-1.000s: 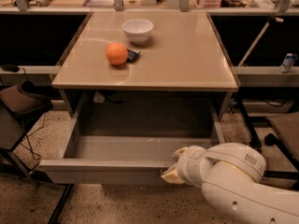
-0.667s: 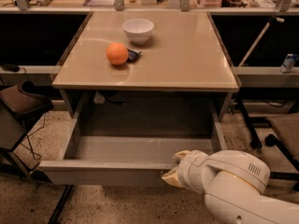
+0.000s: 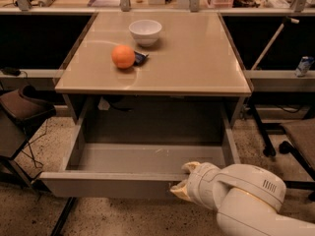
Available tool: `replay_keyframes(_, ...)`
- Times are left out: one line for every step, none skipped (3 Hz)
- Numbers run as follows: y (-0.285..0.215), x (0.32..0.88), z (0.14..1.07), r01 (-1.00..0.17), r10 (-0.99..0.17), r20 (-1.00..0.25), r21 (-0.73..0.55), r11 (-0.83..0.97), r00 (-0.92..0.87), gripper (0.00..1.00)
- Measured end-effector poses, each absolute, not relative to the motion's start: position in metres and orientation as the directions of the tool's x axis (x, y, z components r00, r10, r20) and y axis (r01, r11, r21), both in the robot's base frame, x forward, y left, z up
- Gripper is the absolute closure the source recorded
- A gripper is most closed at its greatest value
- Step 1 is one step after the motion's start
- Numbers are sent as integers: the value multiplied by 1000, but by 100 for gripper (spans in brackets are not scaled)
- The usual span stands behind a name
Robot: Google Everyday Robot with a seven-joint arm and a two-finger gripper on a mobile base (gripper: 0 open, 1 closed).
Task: Open top drawer
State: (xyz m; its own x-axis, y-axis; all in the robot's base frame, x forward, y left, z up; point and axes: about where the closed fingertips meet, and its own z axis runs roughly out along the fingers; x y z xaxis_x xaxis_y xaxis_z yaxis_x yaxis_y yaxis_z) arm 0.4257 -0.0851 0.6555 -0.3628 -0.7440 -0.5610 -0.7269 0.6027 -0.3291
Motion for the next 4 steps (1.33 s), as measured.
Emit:
replay_keyframes(-85,425,657,-726,-743,-562,-328,604,-364,100)
replay_keyframes(-85,417,655,-725,-736,-571,-322,608,-364,100)
replay_keyframes(-85,416,658,-725,-736,-571,-322,608,-364,100)
replay_keyframes(-83,411,660,-713,-718,-585,-310,629,-378,100)
